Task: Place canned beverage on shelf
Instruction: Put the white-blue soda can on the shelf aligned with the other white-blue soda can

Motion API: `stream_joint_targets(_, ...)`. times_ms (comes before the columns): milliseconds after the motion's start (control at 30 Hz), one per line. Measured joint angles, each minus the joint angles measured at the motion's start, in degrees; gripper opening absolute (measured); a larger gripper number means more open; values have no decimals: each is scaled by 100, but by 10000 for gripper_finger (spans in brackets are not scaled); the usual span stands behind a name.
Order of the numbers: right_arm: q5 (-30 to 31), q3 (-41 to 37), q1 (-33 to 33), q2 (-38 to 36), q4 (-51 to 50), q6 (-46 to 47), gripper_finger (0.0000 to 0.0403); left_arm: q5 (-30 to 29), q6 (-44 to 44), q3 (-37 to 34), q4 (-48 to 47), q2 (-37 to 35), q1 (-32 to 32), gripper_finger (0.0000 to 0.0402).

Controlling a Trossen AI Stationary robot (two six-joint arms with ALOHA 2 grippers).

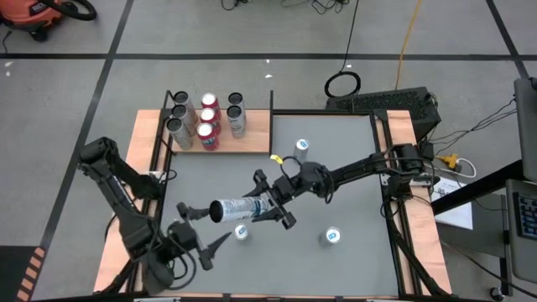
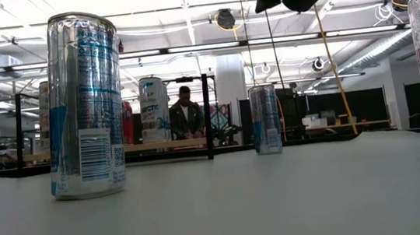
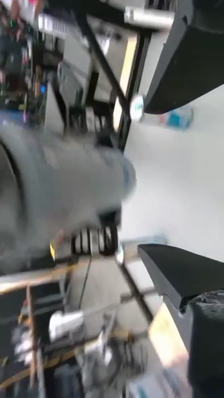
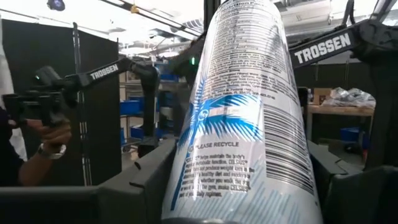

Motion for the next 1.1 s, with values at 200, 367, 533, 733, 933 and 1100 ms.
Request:
stream_joint_targets(200, -447, -4, -4, 4, 475, 233, 212, 591, 2810, 2, 2452, -20, 452, 364)
stream_joint_targets(367, -711, -4, 13, 4, 759, 342, 212, 1502, 3497, 2, 2848, -46, 963, 364)
stream_joint_targets(533, -711, -4, 31, 7, 724, 281, 212, 2293, 3690, 2, 2966, -42, 1393, 363)
stream_joint_targets(733, -715, -4, 33, 7, 791, 126, 212, 2747, 4463, 2, 3598, -42, 1501, 332)
stream_joint_targets(933, -724, -4, 18, 11, 953, 110, 212, 2752, 4861, 2, 3694, -42, 1516, 266)
stream_joint_targets(1100, -620, -4, 6, 11, 912, 148, 226, 2730, 4836, 2, 3683, -46, 1547, 234)
